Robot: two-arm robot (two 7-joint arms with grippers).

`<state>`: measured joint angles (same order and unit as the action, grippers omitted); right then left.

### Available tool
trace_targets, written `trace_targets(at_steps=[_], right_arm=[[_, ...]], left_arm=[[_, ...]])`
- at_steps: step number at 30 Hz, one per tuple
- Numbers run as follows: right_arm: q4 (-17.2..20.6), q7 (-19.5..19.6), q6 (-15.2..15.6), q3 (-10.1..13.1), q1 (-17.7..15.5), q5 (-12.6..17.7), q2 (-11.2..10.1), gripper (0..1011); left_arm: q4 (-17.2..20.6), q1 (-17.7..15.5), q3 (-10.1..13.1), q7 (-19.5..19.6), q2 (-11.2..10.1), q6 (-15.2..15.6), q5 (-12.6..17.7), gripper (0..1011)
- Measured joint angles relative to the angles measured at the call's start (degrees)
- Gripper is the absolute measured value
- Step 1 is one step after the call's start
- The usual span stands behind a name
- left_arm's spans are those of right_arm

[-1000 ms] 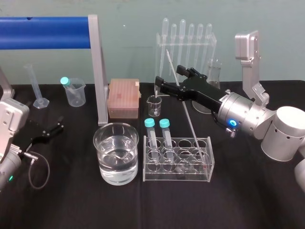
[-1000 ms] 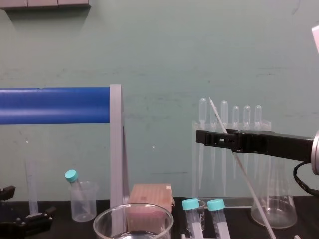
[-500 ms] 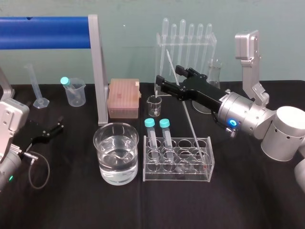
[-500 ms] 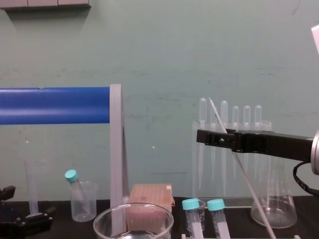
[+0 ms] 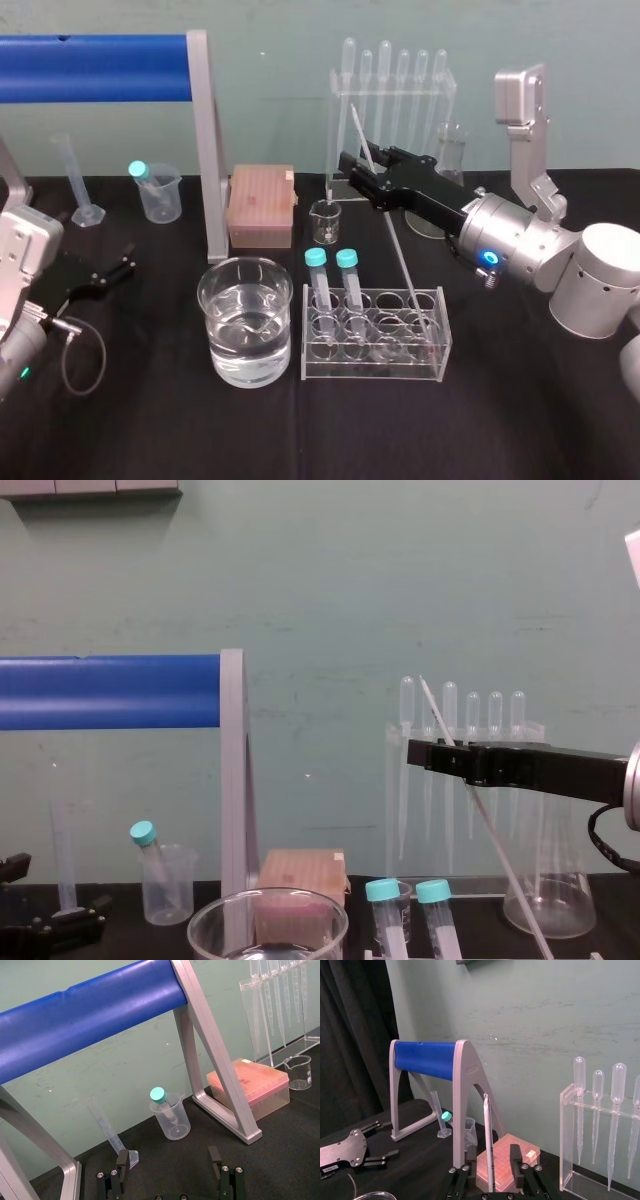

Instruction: Hold the thermometer with one hand and immerse one end into the beaker, then reinsert it into the test tube rack.

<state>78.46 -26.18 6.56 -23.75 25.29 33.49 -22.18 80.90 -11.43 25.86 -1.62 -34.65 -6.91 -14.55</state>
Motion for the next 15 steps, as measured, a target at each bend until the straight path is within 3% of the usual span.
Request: trace_targets(at_steps=[9,15], right_arm=[[0.0,0.0,-0.01,0.0,0.0,0.0,0.0,170],[0.0,0.0,-0.01,0.0,0.0,0.0,0.01,56]], left_arm=[[0.0,0.0,0.0,0.0,0.0,0.0,0.0,1008],[0.0,0.0,0.0,0.0,0.0,0.0,0.0,1008]])
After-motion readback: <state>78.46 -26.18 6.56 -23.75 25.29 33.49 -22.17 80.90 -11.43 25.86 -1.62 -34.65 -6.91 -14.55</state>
